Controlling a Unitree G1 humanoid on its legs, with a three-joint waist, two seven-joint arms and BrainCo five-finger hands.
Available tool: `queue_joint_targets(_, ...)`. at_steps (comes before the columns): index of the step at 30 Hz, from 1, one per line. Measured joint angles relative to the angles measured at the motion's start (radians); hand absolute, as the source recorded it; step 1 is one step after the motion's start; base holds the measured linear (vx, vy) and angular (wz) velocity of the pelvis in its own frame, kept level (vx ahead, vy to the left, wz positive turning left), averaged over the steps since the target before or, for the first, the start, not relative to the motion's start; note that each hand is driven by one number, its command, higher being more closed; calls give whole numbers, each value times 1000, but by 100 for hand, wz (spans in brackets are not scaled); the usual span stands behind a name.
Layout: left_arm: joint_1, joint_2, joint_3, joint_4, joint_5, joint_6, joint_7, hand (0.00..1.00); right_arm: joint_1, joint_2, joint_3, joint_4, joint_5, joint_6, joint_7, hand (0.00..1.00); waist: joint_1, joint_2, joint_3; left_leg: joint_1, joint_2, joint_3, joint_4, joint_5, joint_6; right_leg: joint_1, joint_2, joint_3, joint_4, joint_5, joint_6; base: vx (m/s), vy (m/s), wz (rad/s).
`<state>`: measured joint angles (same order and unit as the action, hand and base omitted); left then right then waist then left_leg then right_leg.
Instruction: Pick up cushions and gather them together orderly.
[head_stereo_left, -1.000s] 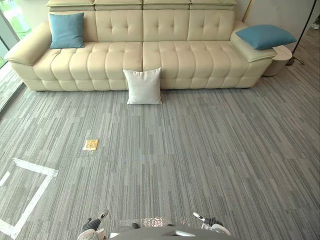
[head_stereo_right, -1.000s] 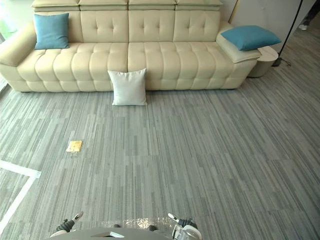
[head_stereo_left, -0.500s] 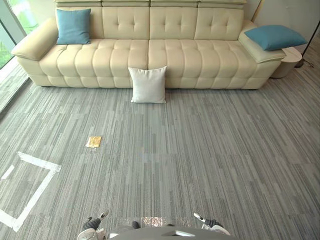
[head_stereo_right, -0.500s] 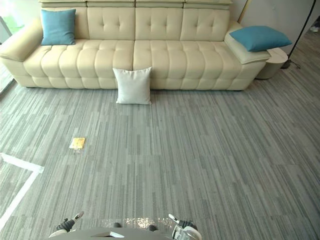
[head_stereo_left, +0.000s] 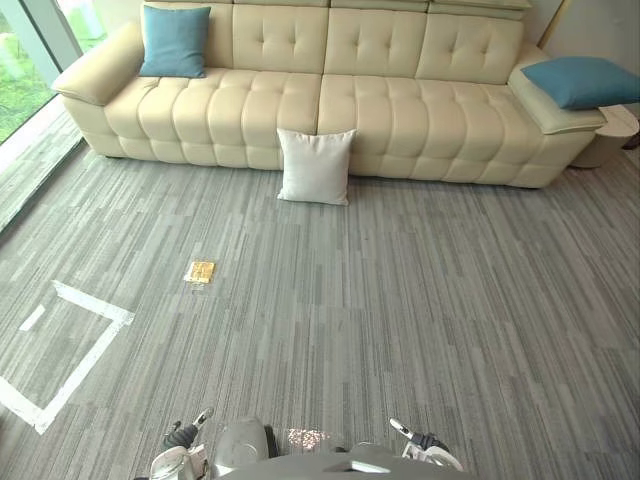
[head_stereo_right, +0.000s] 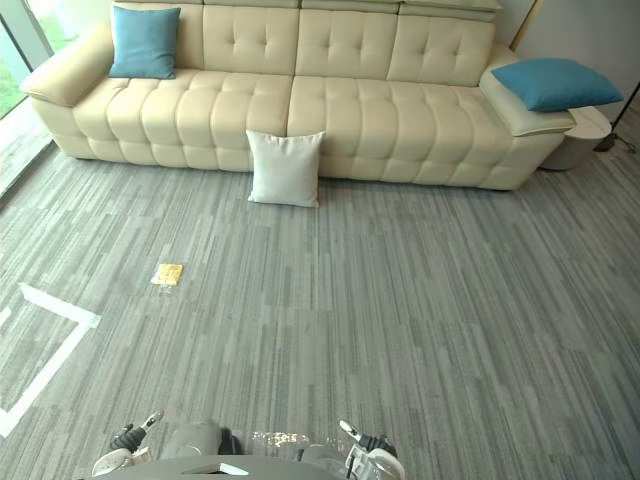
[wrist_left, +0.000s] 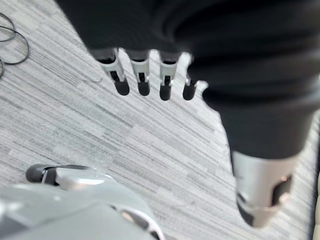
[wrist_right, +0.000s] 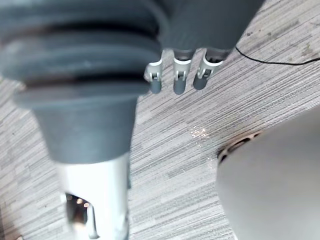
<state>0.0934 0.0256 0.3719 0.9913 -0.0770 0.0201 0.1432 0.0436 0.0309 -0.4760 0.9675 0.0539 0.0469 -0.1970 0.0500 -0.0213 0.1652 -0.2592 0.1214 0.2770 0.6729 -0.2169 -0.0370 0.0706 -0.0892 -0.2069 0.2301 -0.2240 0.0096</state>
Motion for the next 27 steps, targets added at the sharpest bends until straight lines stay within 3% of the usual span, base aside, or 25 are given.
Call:
queue_joint_targets(4, 6, -8, 2, -1, -2, -1, -1, 0, -4, -7, 3, 0, -1, 1, -1, 0, 6, 9, 5, -49, 11, -6, -221, 41, -17, 32, -57, 17, -10, -33, 52, 216, 254, 0)
queue_joint_targets(5, 20, -16, 3, -1, -4, -1, 1, 0, -4, -14, 7, -1, -1, 0, -1, 0, 10, 20, -1, -50, 21, -21, -333, 80, -44, 34, -65, 44, -20, -48, 77, 245, 324, -28)
queue_joint_targets(6, 24, -20, 8, 2, -7, 1, 3, 0, -5, -17, 13, -1, -1, 0, -2, 0, 14, 24, -3, -55, 28, -14, -332, 133, -52, 38, -67, 61, -30, -54, 90, 422, 504, -54)
queue_joint_targets(7, 40, -23, 27, 2, -10, 2, 4, 0, -9, -13, 41, 0, -1, 0, -3, 0, 27, 19, -11, -61, 14, 10, -311, 154, -21, 56, -77, 99, -78, -58, 95, 357, 330, -48)
queue_joint_targets(10, 35, -13, 33, 2, -10, 1, 5, 0, -28, 27, 20, -9, 0, -1, -3, 0, 35, -13, -29, -96, -15, 40, -258, 70, 57, 38, -55, 177, 57, -40, 71, 495, 285, -20)
queue_joint_targets(11, 38, -13, 40, 1, -11, 1, 6, 0, -32, 39, 20, -7, 0, -1, -2, 0, 39, -22, -34, -91, -24, 52, -254, 55, 68, 38, -54, 185, 71, -34, 75, 412, 177, -11)
queue_joint_targets(13, 45, -8, 40, 0, -24, 1, 6, 0, -54, 40, 13, 16, -1, -2, 13, 0, 56, -45, -60, -74, -50, 112, -205, -11, 110, 43, -88, 192, 104, -18, 87, 393, 137, -43)
queue_joint_targets(14, 45, -6, 38, 1, -28, 1, 6, 0, -57, 41, 1, 16, -1, -5, 14, 0, 54, -45, -62, -70, -53, 119, -188, -29, 113, 39, -93, 200, 124, -20, 91, 448, 161, -51)
queue_joint_targets(16, 44, 6, 12, 2, -30, 2, 6, 0, -53, 41, -18, 20, -2, -6, 15, 0, 50, -49, -75, -40, -65, 150, -165, -73, 128, -10, -120, 229, 268, -14, 138, 353, 133, -33)
queue_joint_targets(17, 46, 13, -10, 3, -32, 2, 6, 0, -47, 40, -14, 21, -6, -6, 15, 0, 52, -49, -74, 7, -71, 165, -172, -95, 127, -76, -129, 258, 428, 46, 189, 336, 107, -41)
queue_joint_targets(18, 49, 18, -26, 3, -35, 2, 6, 0, -37, 41, 4, 12, -13, -6, 16, 0, 46, -44, -69, 78, -72, 174, -188, -121, 123, -144, -140, 259, 616, 160, 203, 318, 93, -42)
queue_joint_targets(19, 48, 18, -27, 3, -40, 3, 6, 0, -37, 39, 8, 8, -16, -8, 16, 0, 42, -43, -63, 119, -72, 180, -197, -132, 120, -172, -147, 252, 706, 185, 195, 315, 53, -37)
queue_joint_targets(21, 59, 21, -27, 9, -48, 4, 8, 0, -36, 28, 74, -21, -19, -19, 17, 0, 16, -30, -49, 300, -72, 195, -289, -155, 100, -302, -153, 169, 951, 139, 117, 302, -1, -28)
queue_joint_targets(22, 59, 23, -28, 10, -48, 6, 8, 0, -34, 28, 84, -32, -20, -22, 17, 0, 11, -30, -49, 331, -71, 194, -315, -156, 92, -333, -150, 145, 957, 125, 108, 281, -23, -8)
queue_joint_targets(25, 33, 14, -27, 12, -57, 6, 6, 0, -42, 18, 78, -79, -19, -39, 21, 0, -17, -14, -37, 459, -47, 183, -418, -156, 27, -496, -147, -17, 764, 35, 74, 397, -104, 15)
queue_joint_targets(27, 1, -2, -30, 20, -56, 6, 6, 0, -47, 0, 70, -87, -18, -44, 21, 0, -31, 4, -25, 524, -22, 162, -448, -170, 5, -541, -124, -71, 589, 43, 55, 469, -202, 33)
